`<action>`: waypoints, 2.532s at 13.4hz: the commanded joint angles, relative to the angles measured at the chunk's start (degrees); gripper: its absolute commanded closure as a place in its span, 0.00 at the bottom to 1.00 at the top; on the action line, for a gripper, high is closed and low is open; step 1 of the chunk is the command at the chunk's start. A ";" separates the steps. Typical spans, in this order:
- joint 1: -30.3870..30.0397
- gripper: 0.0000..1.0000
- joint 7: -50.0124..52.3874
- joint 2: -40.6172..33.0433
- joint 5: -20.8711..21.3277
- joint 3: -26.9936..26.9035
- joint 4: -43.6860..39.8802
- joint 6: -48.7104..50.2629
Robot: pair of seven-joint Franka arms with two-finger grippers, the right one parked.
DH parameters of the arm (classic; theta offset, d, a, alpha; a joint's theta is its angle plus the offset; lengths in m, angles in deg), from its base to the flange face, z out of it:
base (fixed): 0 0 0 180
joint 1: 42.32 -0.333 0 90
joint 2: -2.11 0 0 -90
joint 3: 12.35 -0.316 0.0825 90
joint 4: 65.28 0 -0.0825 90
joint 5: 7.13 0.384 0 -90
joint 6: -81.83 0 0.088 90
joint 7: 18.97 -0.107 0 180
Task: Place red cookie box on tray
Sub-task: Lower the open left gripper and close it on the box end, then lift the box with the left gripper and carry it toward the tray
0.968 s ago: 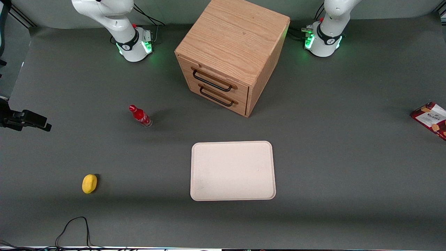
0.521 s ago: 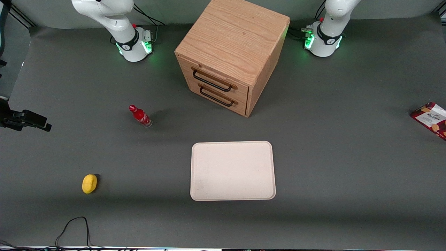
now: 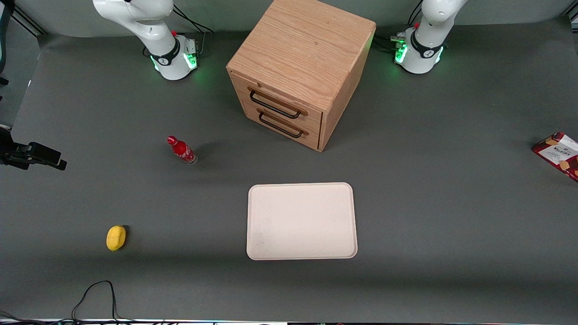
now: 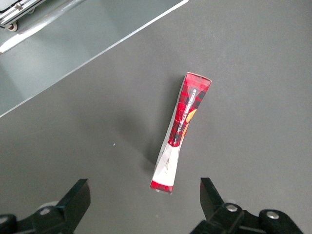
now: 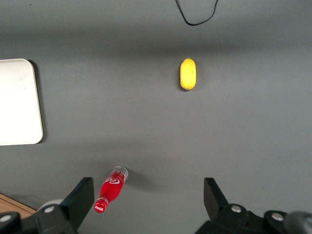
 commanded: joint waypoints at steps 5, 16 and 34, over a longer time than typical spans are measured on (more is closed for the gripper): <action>0.59 0.00 -0.89 3.71 -0.24 0.59 8.82 -14.03; 1.99 0.00 -4.41 11.81 0.28 1.29 8.82 -23.27; 1.90 1.00 -8.98 8.31 0.37 1.12 7.07 -17.85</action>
